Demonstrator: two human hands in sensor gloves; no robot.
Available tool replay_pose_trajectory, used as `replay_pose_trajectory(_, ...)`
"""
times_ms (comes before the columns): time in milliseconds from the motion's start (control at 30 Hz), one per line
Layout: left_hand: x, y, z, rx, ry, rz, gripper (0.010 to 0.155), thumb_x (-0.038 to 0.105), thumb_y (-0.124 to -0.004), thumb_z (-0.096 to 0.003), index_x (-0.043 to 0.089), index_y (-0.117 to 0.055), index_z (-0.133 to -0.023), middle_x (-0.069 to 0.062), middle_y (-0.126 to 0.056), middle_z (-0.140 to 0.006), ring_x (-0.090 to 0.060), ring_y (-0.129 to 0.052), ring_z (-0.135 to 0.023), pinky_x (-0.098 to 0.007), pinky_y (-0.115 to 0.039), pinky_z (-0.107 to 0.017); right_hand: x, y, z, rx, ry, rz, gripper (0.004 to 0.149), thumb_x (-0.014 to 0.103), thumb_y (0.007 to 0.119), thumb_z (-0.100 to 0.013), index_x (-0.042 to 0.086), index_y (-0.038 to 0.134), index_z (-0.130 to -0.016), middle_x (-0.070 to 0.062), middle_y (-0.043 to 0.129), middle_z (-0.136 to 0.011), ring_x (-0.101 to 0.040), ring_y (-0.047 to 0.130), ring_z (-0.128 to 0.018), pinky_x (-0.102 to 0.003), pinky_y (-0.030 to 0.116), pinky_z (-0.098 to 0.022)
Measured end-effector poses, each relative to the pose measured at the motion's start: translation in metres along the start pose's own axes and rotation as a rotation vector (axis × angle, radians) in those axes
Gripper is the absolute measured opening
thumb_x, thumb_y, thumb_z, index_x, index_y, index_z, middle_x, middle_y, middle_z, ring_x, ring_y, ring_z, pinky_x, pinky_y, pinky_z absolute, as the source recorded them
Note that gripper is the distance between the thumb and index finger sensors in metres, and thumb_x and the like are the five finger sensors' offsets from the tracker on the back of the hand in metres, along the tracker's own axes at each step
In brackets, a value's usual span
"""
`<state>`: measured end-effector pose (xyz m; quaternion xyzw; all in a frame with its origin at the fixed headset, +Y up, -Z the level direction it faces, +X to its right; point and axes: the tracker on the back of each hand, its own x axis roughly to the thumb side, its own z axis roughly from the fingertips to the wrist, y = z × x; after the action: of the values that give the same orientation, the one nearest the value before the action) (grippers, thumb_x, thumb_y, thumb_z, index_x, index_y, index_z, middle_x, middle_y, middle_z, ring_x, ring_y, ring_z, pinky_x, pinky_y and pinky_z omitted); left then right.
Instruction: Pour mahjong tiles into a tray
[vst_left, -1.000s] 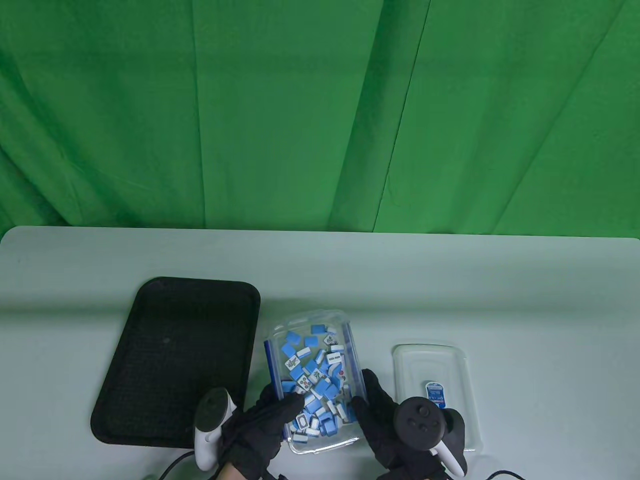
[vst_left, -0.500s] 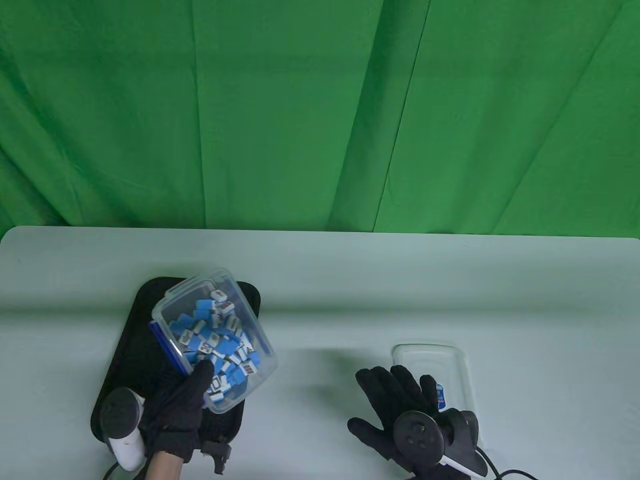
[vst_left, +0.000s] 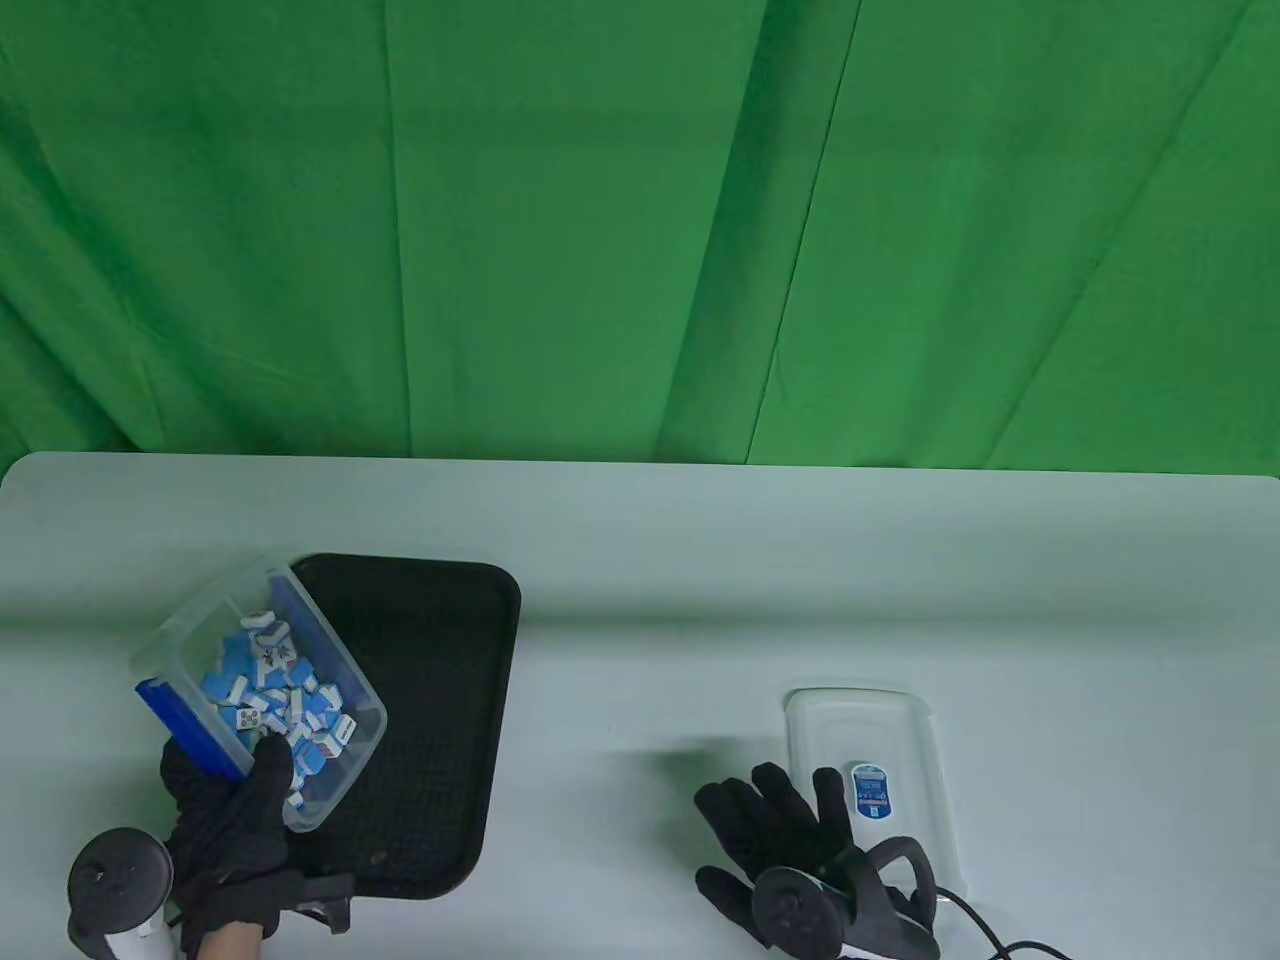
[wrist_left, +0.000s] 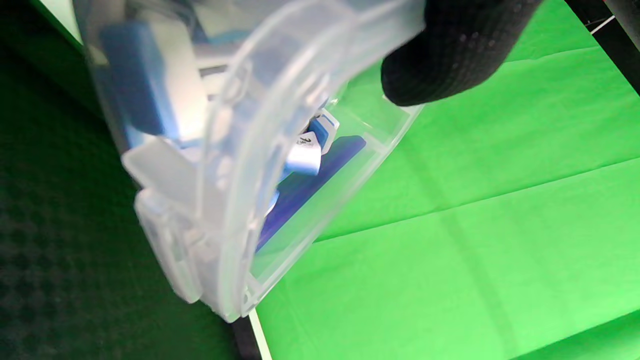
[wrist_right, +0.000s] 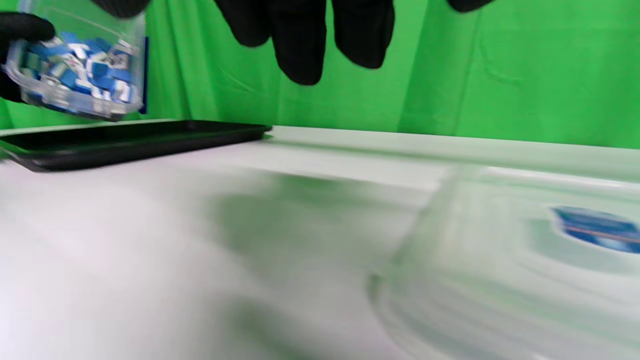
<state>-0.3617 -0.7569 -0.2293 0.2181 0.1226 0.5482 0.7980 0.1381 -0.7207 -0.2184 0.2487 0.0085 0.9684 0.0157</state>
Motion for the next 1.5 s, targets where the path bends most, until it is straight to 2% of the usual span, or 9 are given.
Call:
replay_pose_trajectory(67, -0.004, 0.0, 0.001, 0.019, 0.03, 0.025, 0.099, 0.045, -0.078, -0.0573, -0.011, -0.013, -0.108, -0.037, -0.043, -0.105, -0.057, -0.066, -0.089, -0.068, -0.062, -0.06, -0.008, 0.002, 0.002, 0.041, 0.03, -0.053, 0.072, 0.064, 0.05, -0.062, 0.024, 0.039, -0.121, -0.009, 0.056, -0.125, -0.043, 0.048, -0.115, -0.075, 0.032, -0.077)
replay_pose_trajectory(167, -0.005, -0.002, 0.006, 0.051, 0.061, 0.009, 0.099, 0.045, -0.078, -0.0575, -0.011, -0.013, -0.107, -0.037, -0.043, -0.105, -0.058, -0.066, -0.089, -0.069, -0.062, -0.06, -0.013, 0.002, 0.002, 0.031, 0.044, -0.083, 0.072, 0.065, 0.05, -0.062, 0.025, 0.038, -0.121, -0.009, 0.054, -0.126, -0.044, 0.046, -0.116, -0.075, 0.031, -0.077)
replay_pose_trajectory(400, 0.001, -0.003, 0.006, 0.049, 0.015, -0.047, 0.099, 0.044, -0.079, -0.0571, -0.011, -0.013, -0.108, -0.037, -0.042, -0.105, -0.058, -0.065, -0.089, -0.069, -0.061, -0.06, -0.004, 0.006, -0.001, 0.09, 0.024, -0.073, 0.074, 0.067, 0.049, -0.061, 0.028, 0.033, -0.122, -0.01, 0.048, -0.128, -0.045, 0.041, -0.117, -0.075, 0.029, -0.077)
replay_pose_trajectory(633, 0.004, -0.002, 0.005, 0.04, -0.016, -0.134, 0.099, 0.043, -0.079, -0.0571, -0.011, -0.013, -0.108, -0.038, -0.042, -0.106, -0.059, -0.064, -0.09, -0.07, -0.06, -0.061, -0.009, 0.011, -0.003, 0.134, 0.041, -0.104, 0.073, 0.065, 0.049, -0.062, 0.027, 0.032, -0.122, -0.011, 0.049, -0.127, -0.045, 0.043, -0.116, -0.075, 0.031, -0.077)
replay_pose_trajectory(867, 0.007, -0.007, 0.006, 0.017, -0.042, -0.244, 0.099, 0.043, -0.079, -0.057, -0.011, -0.014, -0.108, -0.038, -0.043, -0.106, -0.059, -0.065, -0.09, -0.07, -0.06, -0.061, -0.011, 0.01, -0.003, 0.106, 0.041, -0.126, 0.073, 0.065, 0.049, -0.062, 0.026, 0.033, -0.122, -0.011, 0.051, -0.126, -0.044, 0.045, -0.116, -0.074, 0.032, -0.077)
replay_pose_trajectory(1500, 0.015, -0.008, 0.007, 0.007, -0.111, -0.383, 0.098, 0.043, -0.08, -0.0564, -0.01, -0.017, -0.11, -0.038, -0.045, -0.106, -0.059, -0.066, -0.089, -0.071, -0.06, -0.061, -0.012, 0.009, -0.001, 0.06, 0.039, -0.145, 0.071, 0.064, 0.05, -0.063, 0.026, 0.036, -0.121, -0.01, 0.055, -0.125, -0.043, 0.048, -0.115, -0.074, 0.032, -0.078)
